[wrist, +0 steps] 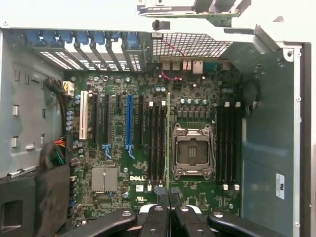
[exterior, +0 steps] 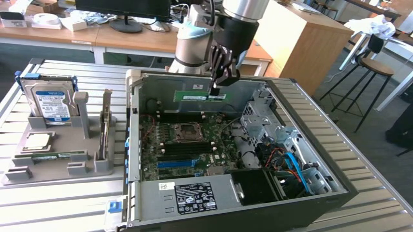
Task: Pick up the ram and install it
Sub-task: 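Pick up the ram and move it above insertion slot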
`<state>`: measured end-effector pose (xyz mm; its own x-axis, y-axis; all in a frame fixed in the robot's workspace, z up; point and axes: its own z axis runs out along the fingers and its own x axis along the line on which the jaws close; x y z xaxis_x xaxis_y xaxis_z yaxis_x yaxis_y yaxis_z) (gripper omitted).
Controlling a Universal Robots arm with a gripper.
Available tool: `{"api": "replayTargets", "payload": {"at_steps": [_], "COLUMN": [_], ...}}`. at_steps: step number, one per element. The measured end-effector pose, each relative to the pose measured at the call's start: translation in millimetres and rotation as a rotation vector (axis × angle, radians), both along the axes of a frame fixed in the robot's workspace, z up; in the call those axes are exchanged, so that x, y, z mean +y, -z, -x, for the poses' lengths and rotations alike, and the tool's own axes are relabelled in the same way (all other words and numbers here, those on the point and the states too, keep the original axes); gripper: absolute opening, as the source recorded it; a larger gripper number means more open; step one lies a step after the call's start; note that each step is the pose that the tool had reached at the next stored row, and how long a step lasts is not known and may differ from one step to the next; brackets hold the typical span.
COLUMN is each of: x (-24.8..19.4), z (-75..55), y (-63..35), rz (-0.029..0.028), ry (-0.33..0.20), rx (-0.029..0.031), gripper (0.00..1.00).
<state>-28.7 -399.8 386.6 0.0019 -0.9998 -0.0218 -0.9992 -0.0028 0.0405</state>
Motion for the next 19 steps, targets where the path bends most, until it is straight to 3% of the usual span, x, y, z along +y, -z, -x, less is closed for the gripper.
{"api": "replayTargets", "payload": {"at_steps": [13, 19], "x": [-0.9, -1.0], "z": [0.0, 0.1], "y": [20.3, 23.3], "rz": [0.0, 0.0001], "ry": [0.0, 0.0], "rx": [-0.0001, 0.0001], "gripper": [0.11, 0.11]}}
